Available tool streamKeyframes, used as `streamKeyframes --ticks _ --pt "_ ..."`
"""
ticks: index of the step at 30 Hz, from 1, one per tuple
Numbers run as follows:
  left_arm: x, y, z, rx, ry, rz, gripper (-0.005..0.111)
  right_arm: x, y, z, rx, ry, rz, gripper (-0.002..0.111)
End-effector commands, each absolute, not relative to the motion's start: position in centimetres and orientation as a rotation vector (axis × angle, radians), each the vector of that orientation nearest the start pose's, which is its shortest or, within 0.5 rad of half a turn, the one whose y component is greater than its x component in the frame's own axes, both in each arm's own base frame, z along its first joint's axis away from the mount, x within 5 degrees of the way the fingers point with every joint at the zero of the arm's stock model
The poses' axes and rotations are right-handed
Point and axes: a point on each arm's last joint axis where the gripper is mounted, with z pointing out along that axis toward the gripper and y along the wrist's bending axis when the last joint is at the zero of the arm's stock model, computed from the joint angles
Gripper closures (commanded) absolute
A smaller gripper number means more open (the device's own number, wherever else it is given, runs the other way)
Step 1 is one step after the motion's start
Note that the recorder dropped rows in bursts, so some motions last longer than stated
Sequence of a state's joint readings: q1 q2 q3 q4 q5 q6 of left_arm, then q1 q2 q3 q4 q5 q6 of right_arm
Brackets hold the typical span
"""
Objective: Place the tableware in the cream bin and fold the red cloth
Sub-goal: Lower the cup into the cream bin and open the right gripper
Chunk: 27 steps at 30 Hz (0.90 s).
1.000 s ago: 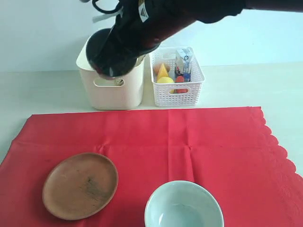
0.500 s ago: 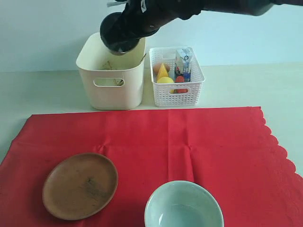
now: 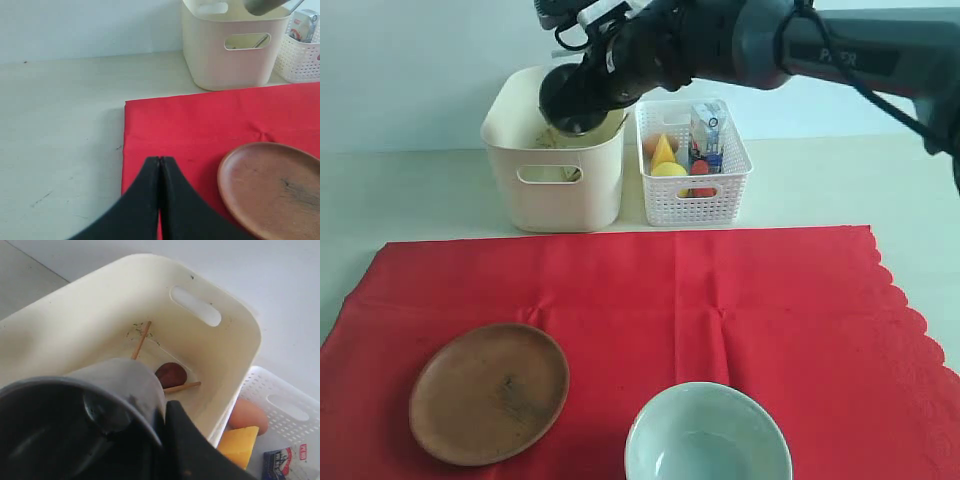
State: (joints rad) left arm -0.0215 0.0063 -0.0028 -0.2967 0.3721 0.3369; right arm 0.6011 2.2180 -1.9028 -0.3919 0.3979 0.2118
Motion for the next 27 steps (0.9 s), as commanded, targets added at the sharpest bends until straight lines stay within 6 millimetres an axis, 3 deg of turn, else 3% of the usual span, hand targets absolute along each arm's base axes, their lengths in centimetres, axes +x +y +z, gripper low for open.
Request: streamKeyframes --ticks 1,6,12,14,27 --pt "5.3 -1.1 18.1 0.142 1.83 -0.072 0.107 44.9 28.8 22.8 -0.716 2.023 0.102 0.108" --pt "5.3 -1.1 18.1 0.142 1.83 -0.072 0.107 45.3 28.9 21.7 -0.749 2.019 0.067 0.104" --pt "5.3 -1.1 18.1 0.142 1.83 -0.072 0.107 45.3 28.8 21.8 -0.753 2.024 0.056 0.052" --pt "5.3 -1.1 18.1 0.142 1.83 -0.072 0.107 45.1 28.6 22.5 -0.747 2.034 0.045 0.045" --pt "5.3 -1.1 18.1 0.142 1.83 -0.072 0.107 42.1 26.1 29.9 -0.627 2.146 0.047 0.045"
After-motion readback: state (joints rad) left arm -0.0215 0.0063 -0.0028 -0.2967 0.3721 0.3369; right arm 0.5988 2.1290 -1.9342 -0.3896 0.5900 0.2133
